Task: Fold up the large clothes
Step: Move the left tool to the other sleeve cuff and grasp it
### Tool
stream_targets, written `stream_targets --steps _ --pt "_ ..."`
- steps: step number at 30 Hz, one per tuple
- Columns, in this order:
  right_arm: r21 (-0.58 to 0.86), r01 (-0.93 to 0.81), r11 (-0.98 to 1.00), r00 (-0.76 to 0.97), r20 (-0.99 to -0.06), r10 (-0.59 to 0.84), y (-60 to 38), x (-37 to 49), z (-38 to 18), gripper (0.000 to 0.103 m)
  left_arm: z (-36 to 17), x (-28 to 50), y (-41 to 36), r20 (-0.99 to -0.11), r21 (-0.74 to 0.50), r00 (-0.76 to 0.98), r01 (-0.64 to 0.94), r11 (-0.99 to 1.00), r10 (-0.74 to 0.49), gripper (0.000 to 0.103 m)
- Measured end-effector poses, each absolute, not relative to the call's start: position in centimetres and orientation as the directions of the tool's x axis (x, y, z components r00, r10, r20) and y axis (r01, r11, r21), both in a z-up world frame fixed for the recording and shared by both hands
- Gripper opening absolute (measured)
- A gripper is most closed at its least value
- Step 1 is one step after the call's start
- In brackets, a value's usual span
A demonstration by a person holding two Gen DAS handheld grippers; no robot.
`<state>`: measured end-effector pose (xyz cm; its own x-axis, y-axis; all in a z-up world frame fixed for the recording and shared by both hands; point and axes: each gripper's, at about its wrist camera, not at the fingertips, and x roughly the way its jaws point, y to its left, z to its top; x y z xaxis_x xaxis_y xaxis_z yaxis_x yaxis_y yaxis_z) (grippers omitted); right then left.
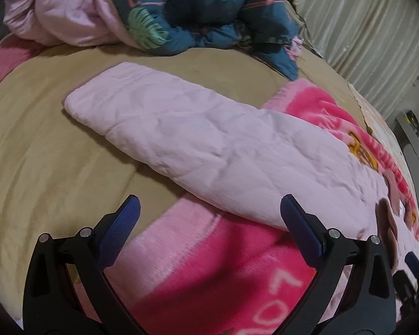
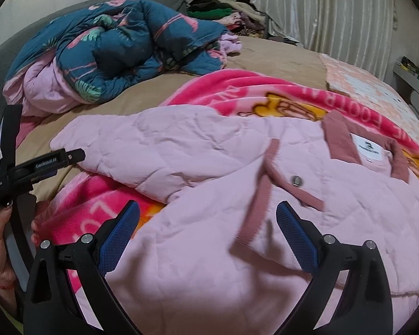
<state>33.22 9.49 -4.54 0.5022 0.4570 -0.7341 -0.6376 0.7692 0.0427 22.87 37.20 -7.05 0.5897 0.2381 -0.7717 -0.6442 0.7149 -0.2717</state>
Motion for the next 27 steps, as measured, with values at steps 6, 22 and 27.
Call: stream_targets --steps 6,22,27 --pt "0.034 -0.665 0.746 0.484 -0.741 0.465 11.6 33.5 -5.1 0.097 -8.0 23.3 39.1 -0.775 -0.262 0.571 -0.681 0.684 0.271 0.094" --pt "0.061 -0.648 0.76 0.483 -0.739 0.471 10.7 33.5 -5.6 0.097 -11.6 23.8 44.9 -0.779 -0.389 0.58 -0.744 0.543 0.236 0.094" --pt "0.045 -0.637 0.769 0.508 -0.726 0.464 10.2 33.0 -5.0 0.097 -12.0 24.6 46.5 -0.768 -0.426 0.6 -0.74 0.521 0.223 0.094"
